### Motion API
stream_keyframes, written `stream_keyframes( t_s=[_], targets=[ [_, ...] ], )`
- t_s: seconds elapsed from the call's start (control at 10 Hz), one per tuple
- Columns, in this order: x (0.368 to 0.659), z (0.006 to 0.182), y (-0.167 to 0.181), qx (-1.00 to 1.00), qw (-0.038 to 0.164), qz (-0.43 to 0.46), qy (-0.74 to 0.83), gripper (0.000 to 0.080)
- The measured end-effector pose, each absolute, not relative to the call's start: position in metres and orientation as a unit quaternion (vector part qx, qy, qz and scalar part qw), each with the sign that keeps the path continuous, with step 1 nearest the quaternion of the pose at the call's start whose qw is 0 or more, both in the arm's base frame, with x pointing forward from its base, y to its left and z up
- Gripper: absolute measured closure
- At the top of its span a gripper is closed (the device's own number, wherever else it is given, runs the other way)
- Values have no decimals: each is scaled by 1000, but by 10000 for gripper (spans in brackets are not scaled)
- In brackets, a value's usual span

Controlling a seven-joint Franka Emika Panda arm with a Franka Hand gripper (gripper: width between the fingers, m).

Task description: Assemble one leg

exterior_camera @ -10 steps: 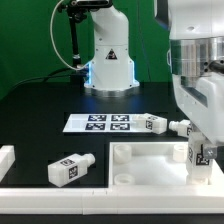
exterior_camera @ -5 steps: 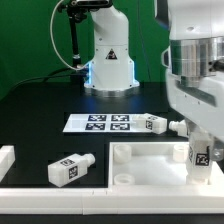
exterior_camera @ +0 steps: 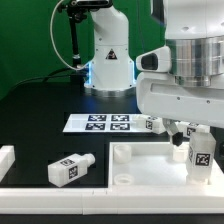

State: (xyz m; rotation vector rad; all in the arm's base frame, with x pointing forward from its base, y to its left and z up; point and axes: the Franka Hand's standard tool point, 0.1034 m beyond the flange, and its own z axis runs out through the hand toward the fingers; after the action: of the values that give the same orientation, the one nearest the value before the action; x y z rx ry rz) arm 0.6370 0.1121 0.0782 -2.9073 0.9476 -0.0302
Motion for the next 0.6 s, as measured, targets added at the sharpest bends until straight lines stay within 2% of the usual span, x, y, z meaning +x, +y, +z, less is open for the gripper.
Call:
stream_keyframes(
  t_s=[0.1,0.2,0.3,0.4,0.5,0.6],
  targets=[
    [638,79,113,-981,17,-21,191,151],
    [638,77,115,-993,10,-25,112,151],
    [637,77,115,-991,11,-24,129,151],
    [637,77,115,-990,12,-24,142,271],
    [637,77,115,-988,12,-24,149,271],
    [637,77,115,-985,12,-23,170,453]
  ],
)
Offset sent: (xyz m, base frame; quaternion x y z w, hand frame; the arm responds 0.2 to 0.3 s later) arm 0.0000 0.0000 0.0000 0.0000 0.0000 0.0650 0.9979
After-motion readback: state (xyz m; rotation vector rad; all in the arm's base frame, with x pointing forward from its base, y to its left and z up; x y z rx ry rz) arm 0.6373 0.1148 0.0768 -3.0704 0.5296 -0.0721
